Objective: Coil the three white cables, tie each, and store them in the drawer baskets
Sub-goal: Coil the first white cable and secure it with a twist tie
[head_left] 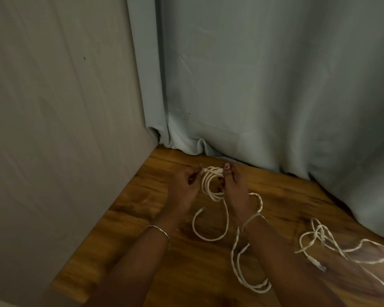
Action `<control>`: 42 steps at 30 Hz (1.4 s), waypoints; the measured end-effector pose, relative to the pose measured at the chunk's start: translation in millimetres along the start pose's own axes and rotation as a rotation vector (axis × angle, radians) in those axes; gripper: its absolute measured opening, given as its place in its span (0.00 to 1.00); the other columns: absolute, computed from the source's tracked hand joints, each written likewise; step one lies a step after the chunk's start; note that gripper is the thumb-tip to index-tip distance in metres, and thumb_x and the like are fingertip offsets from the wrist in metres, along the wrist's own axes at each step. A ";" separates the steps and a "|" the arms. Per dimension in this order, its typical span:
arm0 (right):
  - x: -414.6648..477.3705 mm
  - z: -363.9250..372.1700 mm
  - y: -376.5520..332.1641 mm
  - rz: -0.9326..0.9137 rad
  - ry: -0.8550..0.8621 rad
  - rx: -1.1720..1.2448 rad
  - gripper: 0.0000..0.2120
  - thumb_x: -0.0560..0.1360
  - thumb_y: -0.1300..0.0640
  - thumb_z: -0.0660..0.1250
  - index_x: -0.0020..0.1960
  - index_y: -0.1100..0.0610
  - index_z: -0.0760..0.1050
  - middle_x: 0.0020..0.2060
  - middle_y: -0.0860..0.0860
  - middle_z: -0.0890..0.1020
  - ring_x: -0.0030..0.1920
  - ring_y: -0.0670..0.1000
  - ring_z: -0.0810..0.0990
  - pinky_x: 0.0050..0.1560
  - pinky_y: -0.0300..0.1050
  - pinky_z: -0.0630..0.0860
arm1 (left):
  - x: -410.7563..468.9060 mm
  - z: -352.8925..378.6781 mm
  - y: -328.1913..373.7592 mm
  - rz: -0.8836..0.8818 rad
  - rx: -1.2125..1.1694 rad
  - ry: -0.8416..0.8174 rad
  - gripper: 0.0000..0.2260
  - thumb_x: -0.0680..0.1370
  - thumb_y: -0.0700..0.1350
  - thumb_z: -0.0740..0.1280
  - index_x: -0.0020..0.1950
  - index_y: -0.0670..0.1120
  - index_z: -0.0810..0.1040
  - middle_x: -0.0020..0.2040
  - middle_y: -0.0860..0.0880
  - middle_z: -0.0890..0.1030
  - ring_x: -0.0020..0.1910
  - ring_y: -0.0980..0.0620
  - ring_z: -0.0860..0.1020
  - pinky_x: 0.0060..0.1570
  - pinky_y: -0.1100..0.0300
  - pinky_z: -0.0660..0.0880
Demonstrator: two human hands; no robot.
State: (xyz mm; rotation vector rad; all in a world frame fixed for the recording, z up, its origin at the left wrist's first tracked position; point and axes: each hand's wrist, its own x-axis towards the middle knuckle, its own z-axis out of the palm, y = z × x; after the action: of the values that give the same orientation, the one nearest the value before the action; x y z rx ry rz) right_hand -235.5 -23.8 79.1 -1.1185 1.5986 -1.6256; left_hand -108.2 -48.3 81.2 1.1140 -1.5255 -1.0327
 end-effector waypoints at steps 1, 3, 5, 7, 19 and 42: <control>-0.5 -0.6 0.7 -0.015 -0.002 -0.010 0.11 0.83 0.54 0.55 0.48 0.57 0.74 0.46 0.63 0.80 0.46 0.61 0.80 0.50 0.55 0.77 | -1.1 1.6 1.6 -0.040 -0.028 -0.028 0.12 0.79 0.49 0.66 0.55 0.44 0.83 0.48 0.50 0.85 0.44 0.57 0.82 0.45 0.65 0.78; -0.2 -1.7 1.7 -0.048 -0.005 -0.032 0.12 0.83 0.54 0.55 0.47 0.57 0.73 0.43 0.61 0.80 0.43 0.58 0.80 0.47 0.52 0.77 | -2.0 3.0 2.8 -0.087 -0.072 -0.109 0.13 0.77 0.52 0.68 0.54 0.44 0.83 0.46 0.51 0.84 0.45 0.56 0.82 0.47 0.64 0.79; 0.1 -2.7 1.3 -0.068 -0.008 -0.052 0.11 0.83 0.55 0.55 0.47 0.58 0.73 0.41 0.54 0.80 0.42 0.50 0.78 0.46 0.44 0.76 | -2.0 2.7 3.2 -0.069 -0.043 -0.186 0.19 0.72 0.48 0.75 0.60 0.45 0.80 0.51 0.52 0.83 0.49 0.58 0.81 0.48 0.69 0.77; 0.3 -3.6 1.7 -0.088 -0.009 -0.062 0.11 0.83 0.56 0.55 0.48 0.59 0.73 0.40 0.50 0.79 0.41 0.46 0.77 0.43 0.36 0.74 | 1.4 2.4 1.0 -0.058 -0.016 -0.247 0.24 0.68 0.44 0.78 0.62 0.43 0.78 0.53 0.50 0.83 0.50 0.58 0.81 0.48 0.68 0.78; -3.7 -8.5 9.4 -0.309 0.071 -0.187 0.10 0.83 0.56 0.55 0.50 0.54 0.74 0.37 0.44 0.78 0.37 0.42 0.77 0.38 0.40 0.74 | 6.9 12.3 4.0 -0.052 0.012 -0.217 0.10 0.76 0.41 0.71 0.56 0.43 0.82 0.47 0.50 0.84 0.43 0.59 0.81 0.37 0.73 0.74; 2.8 -24.8 21.6 -0.307 0.154 -0.260 0.13 0.82 0.52 0.52 0.47 0.55 0.72 0.38 0.51 0.78 0.39 0.47 0.76 0.42 0.44 0.73 | -2.6 25.1 -6.6 -0.279 -0.379 -0.369 0.13 0.75 0.40 0.70 0.59 0.40 0.80 0.51 0.44 0.84 0.51 0.48 0.83 0.50 0.60 0.80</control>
State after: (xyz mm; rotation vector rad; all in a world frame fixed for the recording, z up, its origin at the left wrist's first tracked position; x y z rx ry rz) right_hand -261.5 -16.4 60.2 -1.4631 1.8503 -1.7686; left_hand -131.2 -45.0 69.4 0.9140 -1.3890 -1.7165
